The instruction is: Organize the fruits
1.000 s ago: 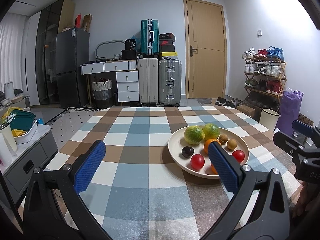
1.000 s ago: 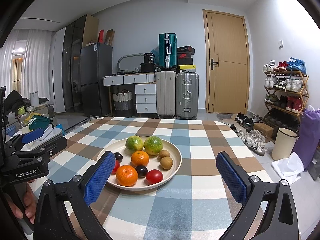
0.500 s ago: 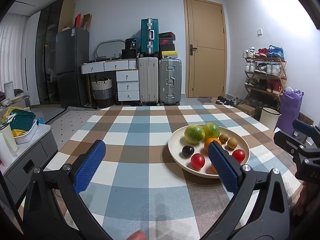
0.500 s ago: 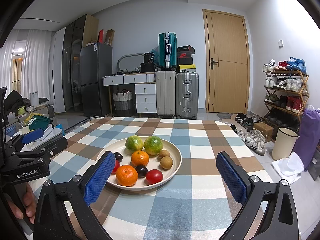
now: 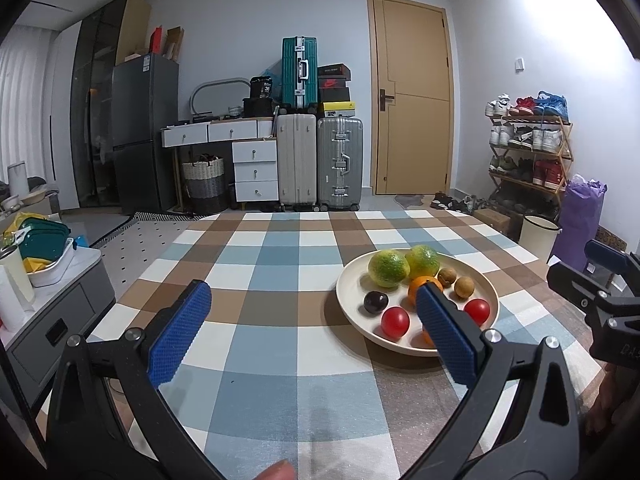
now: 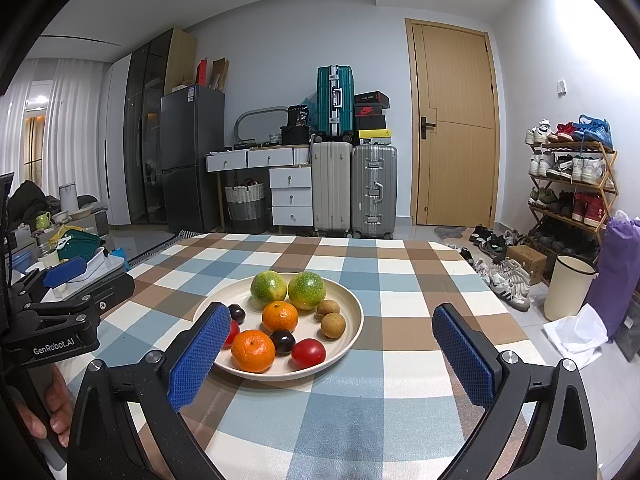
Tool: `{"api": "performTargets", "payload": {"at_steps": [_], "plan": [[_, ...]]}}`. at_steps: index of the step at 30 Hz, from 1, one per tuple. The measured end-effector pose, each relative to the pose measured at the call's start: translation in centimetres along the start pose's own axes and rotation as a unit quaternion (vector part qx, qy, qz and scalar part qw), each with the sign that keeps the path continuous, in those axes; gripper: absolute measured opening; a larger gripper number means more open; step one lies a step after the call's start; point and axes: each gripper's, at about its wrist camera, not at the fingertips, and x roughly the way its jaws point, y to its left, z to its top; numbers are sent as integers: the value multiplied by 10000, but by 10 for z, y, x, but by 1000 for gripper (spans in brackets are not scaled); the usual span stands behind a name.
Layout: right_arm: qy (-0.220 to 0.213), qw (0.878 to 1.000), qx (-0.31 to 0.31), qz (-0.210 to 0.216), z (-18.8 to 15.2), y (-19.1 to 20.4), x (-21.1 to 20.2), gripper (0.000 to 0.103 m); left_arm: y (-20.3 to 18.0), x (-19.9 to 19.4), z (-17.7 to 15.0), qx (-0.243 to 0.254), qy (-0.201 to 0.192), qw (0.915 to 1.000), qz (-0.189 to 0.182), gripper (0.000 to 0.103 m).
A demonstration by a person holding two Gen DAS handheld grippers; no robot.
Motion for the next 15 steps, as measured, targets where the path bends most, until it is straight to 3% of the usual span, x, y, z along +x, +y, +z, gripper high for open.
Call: {"api": "performTargets", "payload": {"at_steps": [15], "plan": [[4, 10000, 10, 1, 0, 0, 0, 103, 0, 0, 1, 2, 11, 10000, -22, 102]]}}
